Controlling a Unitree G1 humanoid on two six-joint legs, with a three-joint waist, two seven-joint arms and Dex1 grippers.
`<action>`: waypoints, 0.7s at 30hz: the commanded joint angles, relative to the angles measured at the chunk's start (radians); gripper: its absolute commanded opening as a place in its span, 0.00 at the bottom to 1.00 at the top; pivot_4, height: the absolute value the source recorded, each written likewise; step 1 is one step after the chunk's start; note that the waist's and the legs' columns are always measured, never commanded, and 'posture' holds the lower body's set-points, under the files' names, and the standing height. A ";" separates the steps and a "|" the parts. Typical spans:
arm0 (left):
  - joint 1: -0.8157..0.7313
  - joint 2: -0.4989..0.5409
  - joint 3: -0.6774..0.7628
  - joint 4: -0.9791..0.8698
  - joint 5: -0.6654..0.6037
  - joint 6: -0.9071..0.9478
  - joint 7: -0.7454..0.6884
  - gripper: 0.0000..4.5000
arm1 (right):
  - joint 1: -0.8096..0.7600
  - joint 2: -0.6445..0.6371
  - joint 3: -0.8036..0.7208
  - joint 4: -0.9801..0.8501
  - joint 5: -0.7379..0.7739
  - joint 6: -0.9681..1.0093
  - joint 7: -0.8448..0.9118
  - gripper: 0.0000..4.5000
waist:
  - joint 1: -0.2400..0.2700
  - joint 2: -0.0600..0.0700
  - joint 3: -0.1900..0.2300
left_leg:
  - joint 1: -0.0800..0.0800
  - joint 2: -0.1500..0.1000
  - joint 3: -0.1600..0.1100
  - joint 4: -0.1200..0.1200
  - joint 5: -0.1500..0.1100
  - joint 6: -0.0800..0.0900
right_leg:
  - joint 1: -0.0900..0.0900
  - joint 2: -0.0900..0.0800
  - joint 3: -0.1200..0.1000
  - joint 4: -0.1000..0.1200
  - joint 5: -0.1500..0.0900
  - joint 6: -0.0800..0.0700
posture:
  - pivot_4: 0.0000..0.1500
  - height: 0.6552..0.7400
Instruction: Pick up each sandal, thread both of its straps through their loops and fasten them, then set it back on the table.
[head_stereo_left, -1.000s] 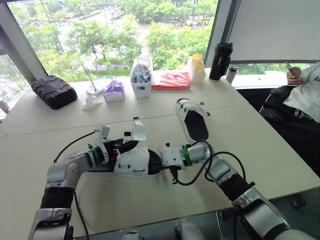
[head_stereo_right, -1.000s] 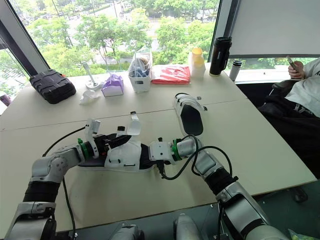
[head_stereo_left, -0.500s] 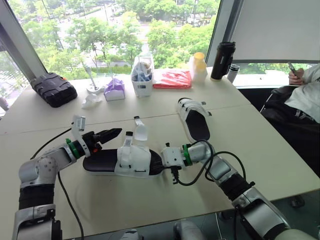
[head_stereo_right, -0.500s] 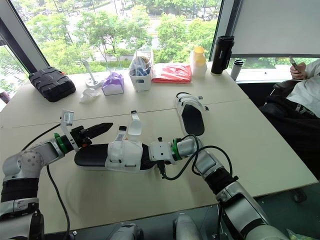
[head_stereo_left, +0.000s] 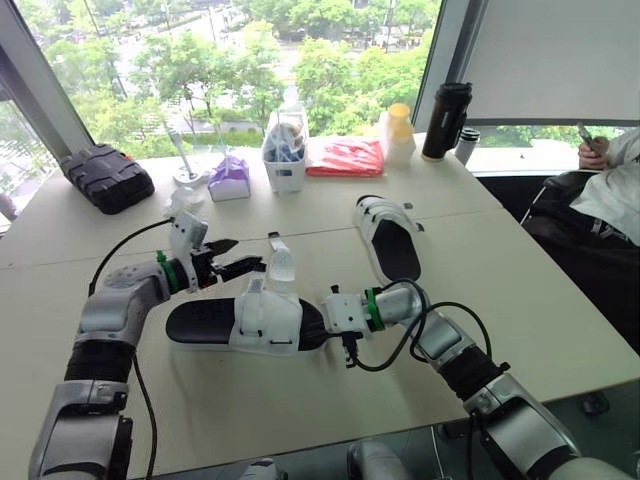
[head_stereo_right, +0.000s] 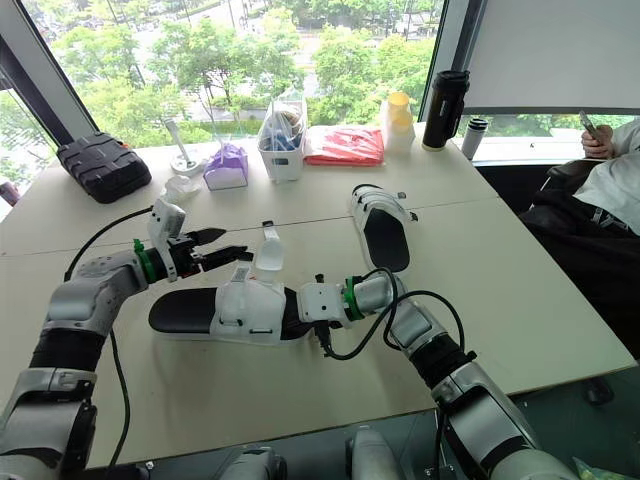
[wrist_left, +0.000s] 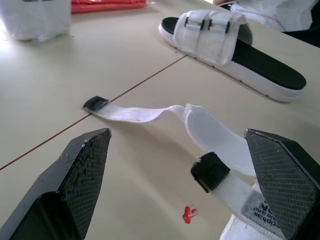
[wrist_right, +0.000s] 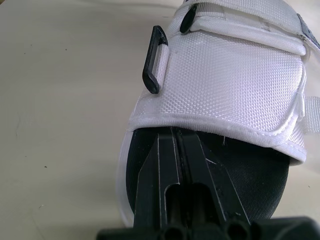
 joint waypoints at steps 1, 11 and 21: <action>-0.033 0.005 -0.028 0.031 0.054 -0.061 -0.037 0.99 | 0.014 -0.001 0.029 0.024 -0.039 0.021 -0.001 0.00 | -0.001 0.000 0.000 | -0.001 0.000 0.000 0.000 0.000 0.000 | -0.001 0.000 0.000 0.000 0.000 0.000 | 1.00 1.00; -0.030 0.051 -0.103 0.148 0.231 -0.218 -0.062 0.99 | 0.021 -0.008 0.023 0.012 -0.038 0.030 -0.007 0.00 | -0.001 0.000 0.000 | -0.011 0.000 0.000 0.003 0.000 0.000 | -0.011 0.000 0.000 0.003 0.004 -0.005 | 1.00 1.00; 0.036 0.087 -0.155 0.141 0.296 -0.245 -0.148 0.99 | 0.009 -0.006 0.020 0.023 -0.036 0.026 -0.004 0.00 | -0.003 0.001 -0.001 | -0.010 0.000 0.001 0.003 0.000 0.000 | -0.011 0.000 0.000 0.003 0.004 -0.005 | 1.00 1.00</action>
